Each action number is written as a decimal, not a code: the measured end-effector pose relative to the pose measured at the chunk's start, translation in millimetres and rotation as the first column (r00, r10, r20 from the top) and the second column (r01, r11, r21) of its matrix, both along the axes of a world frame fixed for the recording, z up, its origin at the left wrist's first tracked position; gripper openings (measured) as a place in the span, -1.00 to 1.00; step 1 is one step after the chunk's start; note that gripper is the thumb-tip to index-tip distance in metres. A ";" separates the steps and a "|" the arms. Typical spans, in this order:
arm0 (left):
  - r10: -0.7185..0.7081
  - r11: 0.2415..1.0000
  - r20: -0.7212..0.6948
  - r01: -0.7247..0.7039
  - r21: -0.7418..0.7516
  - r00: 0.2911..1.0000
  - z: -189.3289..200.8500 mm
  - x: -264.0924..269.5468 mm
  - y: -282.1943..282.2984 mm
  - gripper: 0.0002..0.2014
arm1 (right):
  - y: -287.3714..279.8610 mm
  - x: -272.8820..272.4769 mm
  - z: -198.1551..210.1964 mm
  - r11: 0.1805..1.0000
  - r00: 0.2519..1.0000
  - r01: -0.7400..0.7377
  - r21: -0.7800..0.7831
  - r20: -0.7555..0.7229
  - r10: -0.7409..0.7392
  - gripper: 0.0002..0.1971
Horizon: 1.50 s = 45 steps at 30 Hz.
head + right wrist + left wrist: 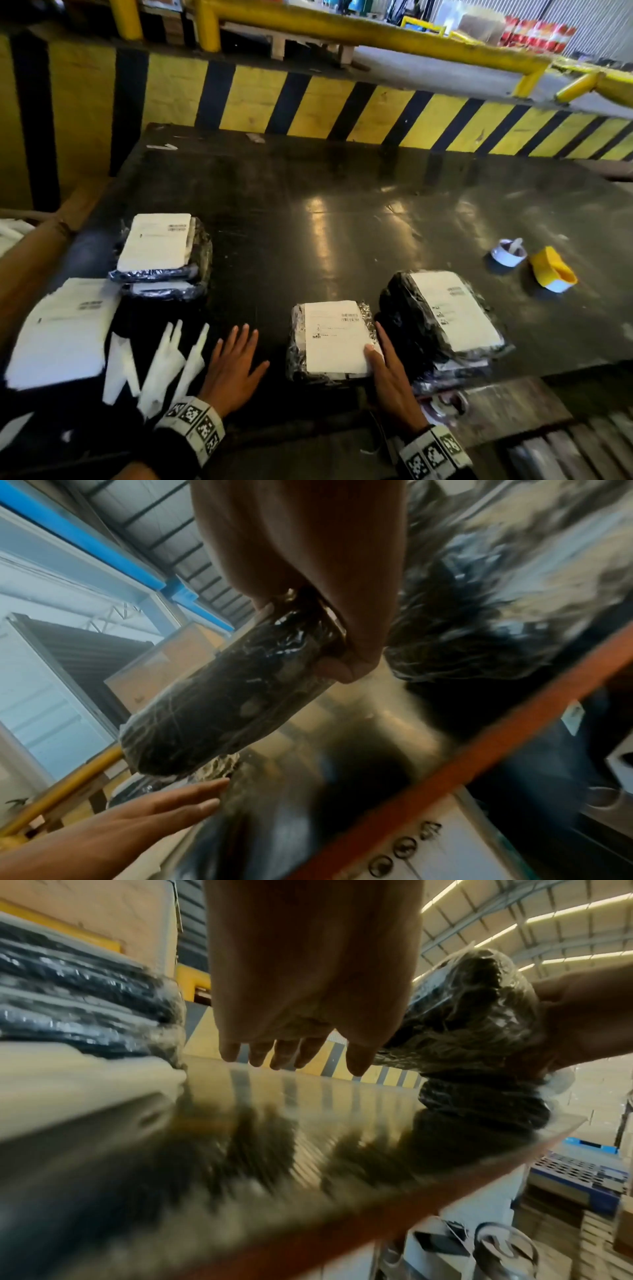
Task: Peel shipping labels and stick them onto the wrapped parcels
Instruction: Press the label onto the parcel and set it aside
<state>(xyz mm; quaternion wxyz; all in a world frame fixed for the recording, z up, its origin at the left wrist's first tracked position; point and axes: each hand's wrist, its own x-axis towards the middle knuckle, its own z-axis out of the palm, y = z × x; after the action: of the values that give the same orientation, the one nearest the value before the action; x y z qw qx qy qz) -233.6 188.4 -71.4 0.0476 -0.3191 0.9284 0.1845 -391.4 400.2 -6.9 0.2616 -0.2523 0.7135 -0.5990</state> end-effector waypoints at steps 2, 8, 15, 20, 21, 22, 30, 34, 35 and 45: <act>-0.012 1.000 0.079 0.010 0.029 0.997 -14.0 1.9 20.2 0.08 | 14.4 -5.0 -11.0 1.000 1.000 -0.024 0.018 -0.016 0.024 -0.59; -0.026 0.999 0.154 0.020 0.045 0.988 -27.1 9.8 37.8 0.23 | 28.9 -15.9 -47.1 0.991 0.997 -0.063 0.115 -0.038 0.068 -0.49; -0.017 1.000 0.192 0.014 0.018 0.981 -23.8 9.7 42.4 0.07 | 22.3 -29.9 -63.9 0.948 0.959 -0.156 0.278 -0.186 0.212 -0.48; 0.004 1.000 0.177 -0.005 0.007 0.984 -24.4 10.6 44.8 -0.14 | 16.3 -27.1 -71.7 0.837 0.901 -0.075 0.541 -0.323 0.290 -0.39; 0.001 1.000 0.179 -0.003 0.013 0.984 -24.0 10.7 45.0 -0.13 | 15.9 -23.9 -71.1 0.824 0.888 -0.050 0.564 -0.353 0.295 -0.39; -0.004 1.000 0.182 0.000 0.020 0.983 -23.6 10.4 45.2 -0.10 | 16.3 -21.9 -71.3 0.824 0.882 -0.030 0.565 -0.374 0.288 -0.39; 0.007 0.999 0.201 -0.013 0.033 0.980 -23.5 9.0 44.0 0.11 | 5.0 -32.4 -71.0 0.789 0.883 0.004 0.614 -0.372 0.286 -0.43; -0.005 1.000 0.212 -0.002 0.030 0.977 -24.6 9.0 43.1 0.09 | 6.1 -29.1 -69.3 0.748 0.852 0.046 0.662 -0.417 0.316 -0.41; -0.003 1.000 0.204 -0.003 0.027 0.979 -23.6 9.1 43.7 0.05 | 6.6 -28.8 -67.2 0.747 0.849 0.053 0.663 -0.424 0.316 -0.40; 0.022 0.976 0.079 -0.039 0.213 0.997 0.8 14.0 42.5 -0.33 | 0.7 -13.0 -20.4 0.652 0.612 0.262 0.712 -0.645 0.458 -0.60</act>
<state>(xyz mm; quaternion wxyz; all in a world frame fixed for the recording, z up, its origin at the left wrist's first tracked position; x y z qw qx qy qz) -219.6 230.9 -70.6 0.1142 -0.3332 0.8955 0.2719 -404.4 400.9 -27.3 0.0382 -0.3983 0.9147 -0.0570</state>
